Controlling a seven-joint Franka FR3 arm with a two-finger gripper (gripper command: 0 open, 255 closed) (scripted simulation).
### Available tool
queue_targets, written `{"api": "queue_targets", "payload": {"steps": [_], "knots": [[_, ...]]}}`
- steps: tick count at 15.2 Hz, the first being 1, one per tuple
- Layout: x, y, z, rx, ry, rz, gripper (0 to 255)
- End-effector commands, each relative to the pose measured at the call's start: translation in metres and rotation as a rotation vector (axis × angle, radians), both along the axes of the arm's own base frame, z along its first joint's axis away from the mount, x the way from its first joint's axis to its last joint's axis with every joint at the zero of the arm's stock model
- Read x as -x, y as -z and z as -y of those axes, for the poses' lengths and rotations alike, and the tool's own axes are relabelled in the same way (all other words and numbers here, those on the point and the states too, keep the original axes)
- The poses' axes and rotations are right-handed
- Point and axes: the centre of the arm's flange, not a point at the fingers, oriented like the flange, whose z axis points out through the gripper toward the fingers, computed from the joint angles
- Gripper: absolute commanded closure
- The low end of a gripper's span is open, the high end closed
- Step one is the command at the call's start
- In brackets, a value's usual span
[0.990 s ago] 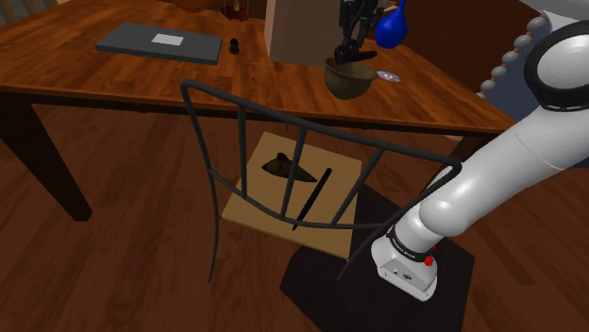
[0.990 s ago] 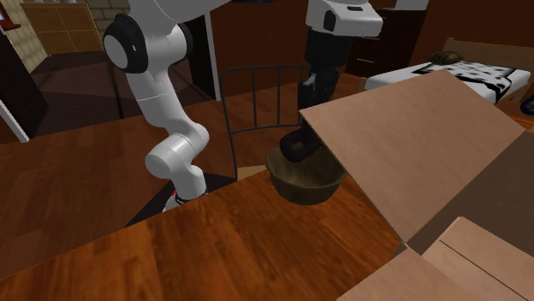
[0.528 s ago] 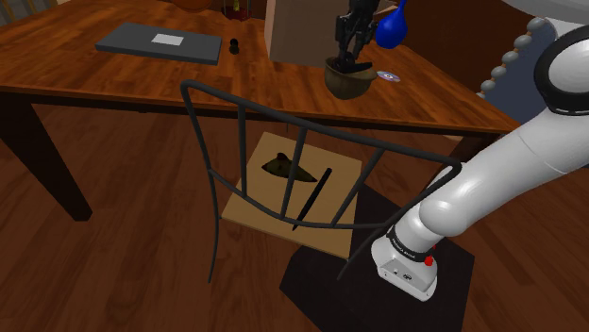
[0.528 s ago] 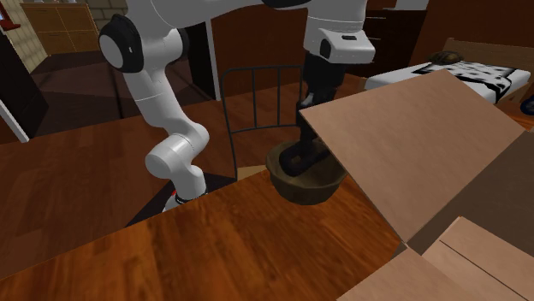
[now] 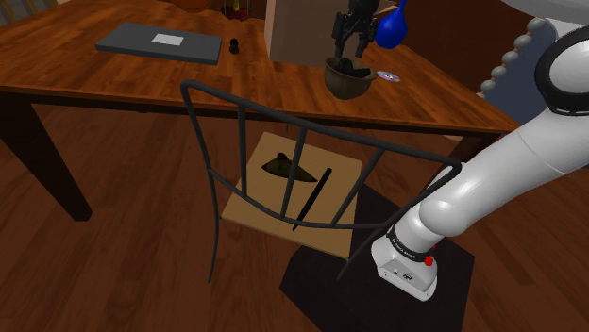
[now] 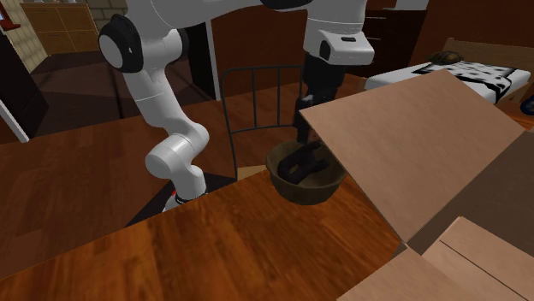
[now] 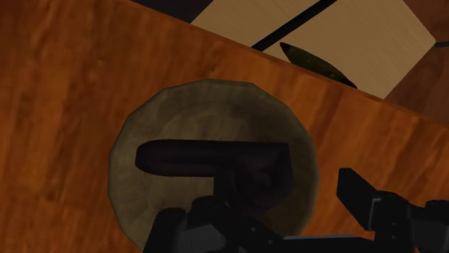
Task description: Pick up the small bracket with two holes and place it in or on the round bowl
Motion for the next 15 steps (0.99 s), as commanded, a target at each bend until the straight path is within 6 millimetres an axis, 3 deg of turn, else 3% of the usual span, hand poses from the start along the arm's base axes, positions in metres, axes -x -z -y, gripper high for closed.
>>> {"api": "queue_targets", "payload": {"steps": [1,4,8,15], "knots": [[0.0,0.0,0.0,0.0,0.0,0.0,0],[0.0,0.0,0.0,0.0,0.0,0.0,0],[-0.003,-0.05,0.002,0.0,0.0,0.0,0],[-0.003,-0.05,0.002,0.0,0.0,0.0,0]]}}
